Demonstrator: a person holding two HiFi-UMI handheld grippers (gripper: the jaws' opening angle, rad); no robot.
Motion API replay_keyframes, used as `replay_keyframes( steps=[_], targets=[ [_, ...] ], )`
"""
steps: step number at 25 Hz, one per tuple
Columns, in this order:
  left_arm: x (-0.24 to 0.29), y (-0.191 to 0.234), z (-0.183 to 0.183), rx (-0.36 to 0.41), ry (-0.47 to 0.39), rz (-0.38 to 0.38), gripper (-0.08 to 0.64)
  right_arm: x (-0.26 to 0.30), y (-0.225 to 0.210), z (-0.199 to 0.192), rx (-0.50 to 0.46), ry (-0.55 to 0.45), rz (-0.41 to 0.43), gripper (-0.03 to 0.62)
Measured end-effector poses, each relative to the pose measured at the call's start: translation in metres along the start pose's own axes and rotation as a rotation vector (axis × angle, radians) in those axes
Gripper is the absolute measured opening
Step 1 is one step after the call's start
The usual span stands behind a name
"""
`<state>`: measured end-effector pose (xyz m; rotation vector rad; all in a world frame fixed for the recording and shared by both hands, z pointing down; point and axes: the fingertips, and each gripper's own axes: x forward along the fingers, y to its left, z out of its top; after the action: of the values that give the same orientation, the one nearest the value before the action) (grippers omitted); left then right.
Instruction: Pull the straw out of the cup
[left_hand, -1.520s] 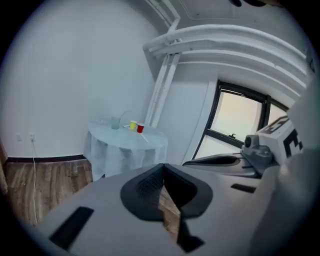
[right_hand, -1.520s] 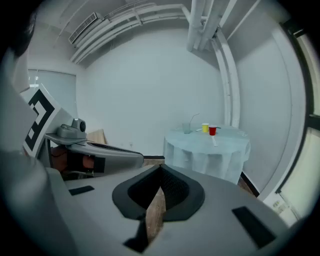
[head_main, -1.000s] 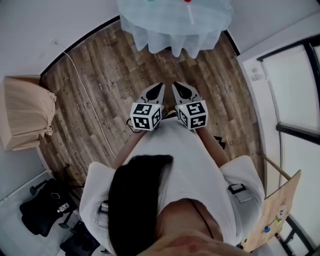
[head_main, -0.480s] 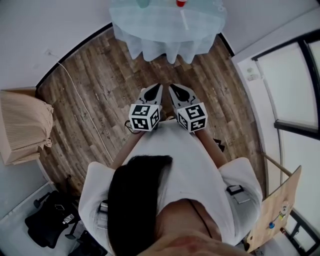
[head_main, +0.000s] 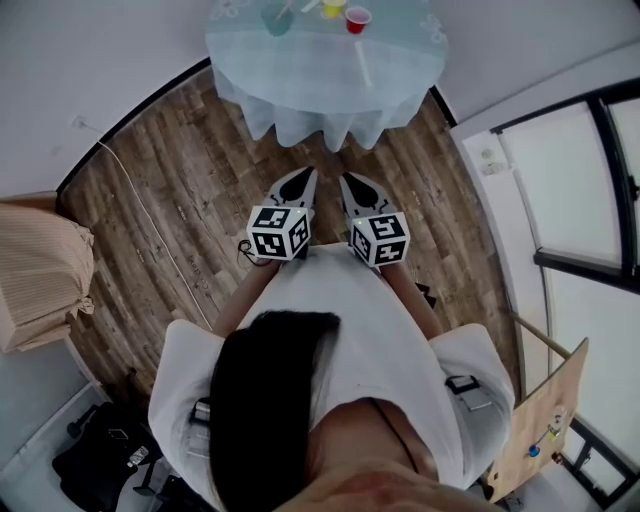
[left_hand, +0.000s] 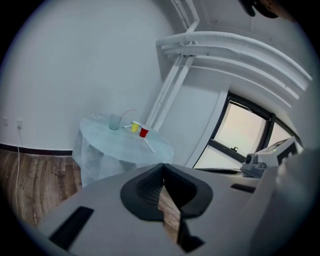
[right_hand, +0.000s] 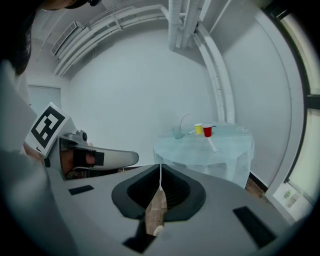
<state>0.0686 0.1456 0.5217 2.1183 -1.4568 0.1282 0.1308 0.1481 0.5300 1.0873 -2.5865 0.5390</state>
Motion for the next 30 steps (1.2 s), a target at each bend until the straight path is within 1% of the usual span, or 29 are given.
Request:
replay_keyframes(
  steps=[6, 10, 17, 21, 30],
  targets=[
    [0.016, 0.026, 0.023, -0.010, 0.003, -0.011, 0.009, 0.036, -0.003, 0.014, 0.012, 0.022, 0.004, 0.035],
    [0.027, 0.040, 0.035, -0.014, 0.009, -0.031, 0.009, 0.053, -0.007, 0.023, 0.024, 0.026, -0.016, 0.035],
    [0.039, 0.064, 0.055, -0.004, 0.022, -0.070, 0.009, 0.081, -0.011, 0.035, 0.072, 0.025, -0.062, 0.035],
    [0.042, 0.083, 0.067, 0.007, 0.024, -0.083, 0.009, 0.102, -0.005, 0.045, 0.084, 0.019, -0.066, 0.035],
    [0.044, 0.125, 0.087, 0.018, 0.031, -0.098, 0.009, 0.144, 0.017, 0.057, 0.078, 0.032, -0.069, 0.035]
  ],
)
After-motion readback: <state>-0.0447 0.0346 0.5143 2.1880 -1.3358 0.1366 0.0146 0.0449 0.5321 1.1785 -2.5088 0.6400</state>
